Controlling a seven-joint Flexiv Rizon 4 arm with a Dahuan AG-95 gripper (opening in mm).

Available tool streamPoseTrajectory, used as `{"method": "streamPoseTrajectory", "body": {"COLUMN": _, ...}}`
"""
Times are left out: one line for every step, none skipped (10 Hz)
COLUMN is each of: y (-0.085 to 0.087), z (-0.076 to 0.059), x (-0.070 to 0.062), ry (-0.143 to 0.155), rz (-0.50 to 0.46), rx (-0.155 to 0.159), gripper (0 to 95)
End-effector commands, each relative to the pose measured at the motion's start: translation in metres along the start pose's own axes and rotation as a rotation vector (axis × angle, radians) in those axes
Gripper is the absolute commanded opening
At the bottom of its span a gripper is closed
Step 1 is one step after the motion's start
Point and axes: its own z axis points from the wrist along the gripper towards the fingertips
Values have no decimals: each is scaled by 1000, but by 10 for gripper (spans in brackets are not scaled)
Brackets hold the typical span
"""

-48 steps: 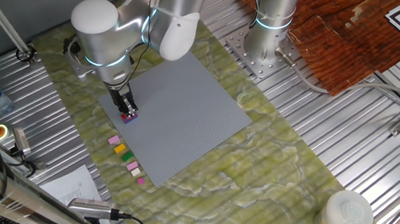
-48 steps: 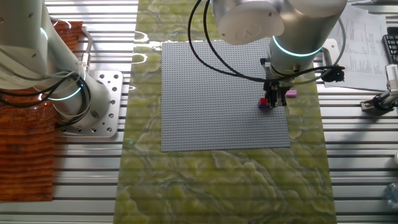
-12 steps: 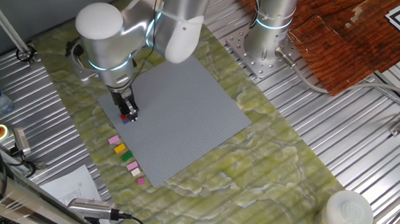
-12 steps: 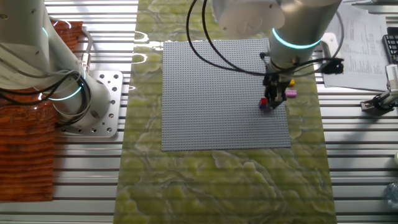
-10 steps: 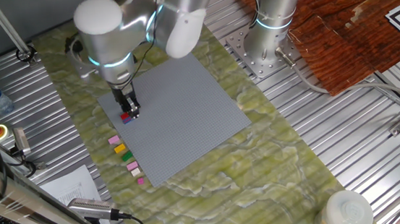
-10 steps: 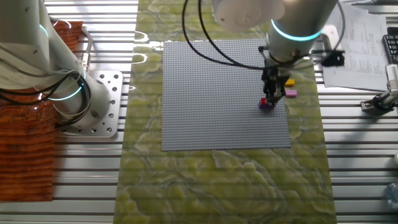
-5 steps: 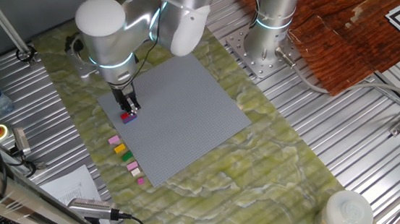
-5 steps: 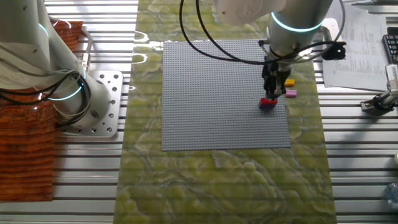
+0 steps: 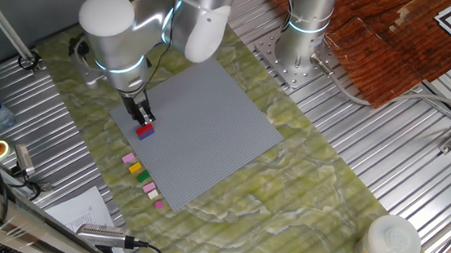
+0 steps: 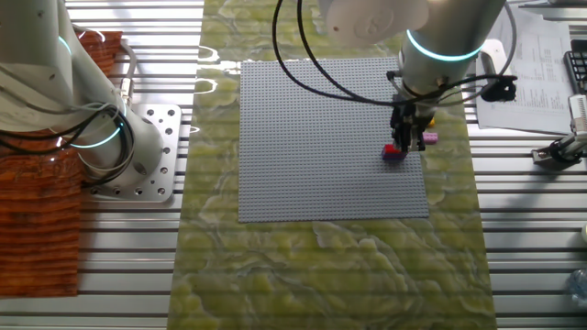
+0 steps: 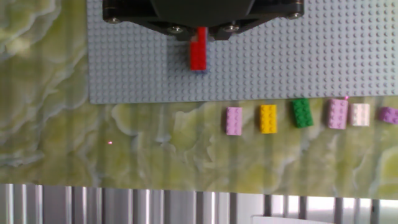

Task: Stack small Lego blocks one on top of the other

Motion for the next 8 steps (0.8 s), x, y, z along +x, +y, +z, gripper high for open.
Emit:
{"method": "streamPoseTrajectory", "body": {"y": 3, "z": 0, "x": 1, "ry": 1, "rz": 3, "rx": -5, "gripper": 0}}
{"method": "streamPoseTrajectory", "body": {"y": 3, "z": 1, "x": 1, "ry": 2, "rz": 3, "rx": -6, "gripper": 0}}
{"method": "streamPoseTrajectory", "body": {"y": 6, "z": 3, "x": 1, "ry": 5, "rz": 5, "rx": -6, "gripper": 0}}
{"method": "streamPoseTrajectory", "body": {"y": 7, "z": 5, "x": 2, "ry": 5, "rz": 7, "rx": -6, "gripper": 0}}
{"method": "streamPoseTrajectory", "body": {"y": 8, "z": 6, "x": 2, "ry": 5, "rz": 6, "rx": -4, "gripper": 0}}
{"method": "streamPoseTrajectory", "body": {"y": 7, "z": 9, "x": 1, "ry": 3, "rz": 4, "rx": -3, "gripper": 0}}
{"method": "streamPoseTrajectory", "body": {"y": 7, "z": 9, "x": 1, "ry": 5, "rz": 5, "rx": -3, "gripper": 0}}
{"method": "streamPoseTrajectory", "body": {"y": 7, "z": 9, "x": 1, "ry": 5, "rz": 6, "rx": -3, "gripper": 0}}
